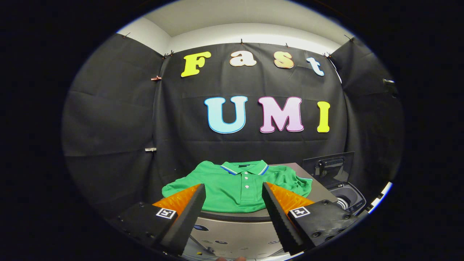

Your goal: Put the clothes into the washing machine and then close the washing machine lid.

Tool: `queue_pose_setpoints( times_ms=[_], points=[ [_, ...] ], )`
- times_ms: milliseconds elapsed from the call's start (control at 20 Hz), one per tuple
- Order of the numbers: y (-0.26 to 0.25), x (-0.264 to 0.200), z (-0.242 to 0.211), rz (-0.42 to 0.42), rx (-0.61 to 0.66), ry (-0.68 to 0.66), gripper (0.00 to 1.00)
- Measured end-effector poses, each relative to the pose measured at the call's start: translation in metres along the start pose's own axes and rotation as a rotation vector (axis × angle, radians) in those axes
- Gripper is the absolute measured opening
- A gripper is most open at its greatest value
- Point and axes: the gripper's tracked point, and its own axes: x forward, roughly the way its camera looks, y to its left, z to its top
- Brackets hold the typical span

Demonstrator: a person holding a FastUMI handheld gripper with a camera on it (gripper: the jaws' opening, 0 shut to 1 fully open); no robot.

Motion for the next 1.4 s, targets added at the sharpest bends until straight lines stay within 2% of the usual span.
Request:
queue_pose_setpoints(
  times_ms=[750,1200,1400],
  points=[
    [-0.004,0.009,0.001,-0.016,-0.006,-0.003,0.97],
    [-0.014,0.075,0.022,-0.075,0.005,0.038,0.97],
    [-0.025,0.113,0.008,-0.122,0.016,0.140,0.97]
  ],
)
